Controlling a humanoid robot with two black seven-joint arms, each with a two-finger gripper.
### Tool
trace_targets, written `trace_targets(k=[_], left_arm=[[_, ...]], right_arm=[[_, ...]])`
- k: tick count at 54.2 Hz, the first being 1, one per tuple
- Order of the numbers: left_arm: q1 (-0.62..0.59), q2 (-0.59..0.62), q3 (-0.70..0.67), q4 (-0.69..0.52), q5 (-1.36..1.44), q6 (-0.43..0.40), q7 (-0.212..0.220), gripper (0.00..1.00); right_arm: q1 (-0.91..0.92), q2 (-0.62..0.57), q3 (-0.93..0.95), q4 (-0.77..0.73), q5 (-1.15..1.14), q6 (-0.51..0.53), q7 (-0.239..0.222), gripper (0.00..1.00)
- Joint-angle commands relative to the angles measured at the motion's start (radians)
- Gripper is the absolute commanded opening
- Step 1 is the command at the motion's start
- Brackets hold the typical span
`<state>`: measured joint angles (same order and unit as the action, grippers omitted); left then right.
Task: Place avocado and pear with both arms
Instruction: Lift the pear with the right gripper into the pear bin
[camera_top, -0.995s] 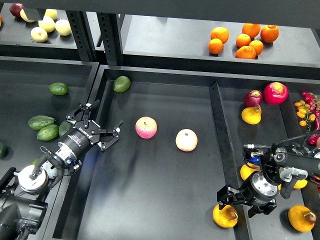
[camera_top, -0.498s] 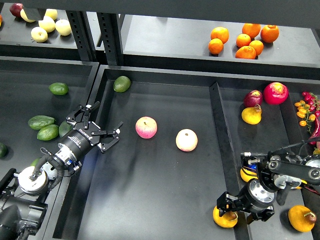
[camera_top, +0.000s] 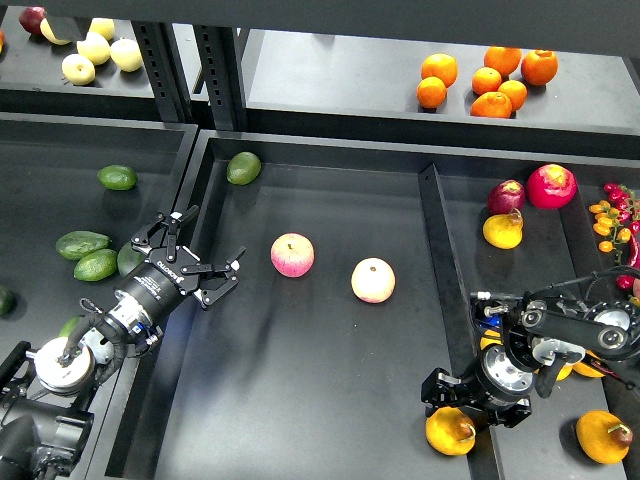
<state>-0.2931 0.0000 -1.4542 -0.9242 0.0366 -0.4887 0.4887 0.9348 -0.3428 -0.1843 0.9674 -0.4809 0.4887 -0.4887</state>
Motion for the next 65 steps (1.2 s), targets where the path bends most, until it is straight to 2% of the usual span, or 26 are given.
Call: trace_targets(k=[1, 2, 3, 9, 12, 19, 30, 42, 54, 65], left_arm=[[0.002, 0.000, 0.000, -0.002, 0.000, 0.000, 0.000, 0.99], [0.002, 0.000, 0.000, -0.002, 0.000, 0.000, 0.000, 0.99], [0.003, 0.000, 0.000, -0.002, 0.000, 0.000, 0.000, 0.99], [0.003, 0.000, 0.000, -0.002, 0.000, 0.000, 0.000, 0.99], [0.003, 0.000, 0.000, -0.002, 0.000, 0.000, 0.000, 0.99], [0.005, 0.000, 0.000, -0.002, 0.000, 0.000, 0.000, 0.99], [0.005, 0.000, -0.002, -0.002, 0.000, 0.000, 0.000, 0.99], [0.005, 0.000, 0.005, -0.002, 0.000, 0.000, 0.000, 0.99], [0.006, 0.000, 0.005, -0.002, 0.000, 0.000, 0.000, 0.99], [0.006, 0.000, 0.006, -0.001, 0.000, 0.000, 0.000, 0.99]], right_arm=[[-0.004, 0.001, 0.000, 0.000, 0.002, 0.000, 0.000, 0.71], [-0.005, 0.001, 0.000, 0.000, 0.002, 0.000, 0.000, 0.70], [-0.010, -0.002, 0.000, 0.000, 0.008, 0.000, 0.000, 0.64], [-0.014, -0.005, -0.001, 0.002, 0.022, 0.000, 0.000, 0.47], [-0.021, -0.008, -0.001, 0.004, 0.050, 0.000, 0.000, 0.33], [-0.024, -0.016, -0.003, 0.008, 0.088, 0.000, 0.000, 0.23], [0.005, -0.021, 0.000, 0.045, 0.189, 0.000, 0.000, 0.15], [0.094, -0.048, 0.000, 0.085, 0.280, 0.000, 0.000, 0.14], [0.183, -0.139, 0.000, 0.126, 0.347, 0.000, 0.000, 0.14], [0.199, -0.295, -0.001, 0.191, 0.380, 0.000, 0.000, 0.15]])
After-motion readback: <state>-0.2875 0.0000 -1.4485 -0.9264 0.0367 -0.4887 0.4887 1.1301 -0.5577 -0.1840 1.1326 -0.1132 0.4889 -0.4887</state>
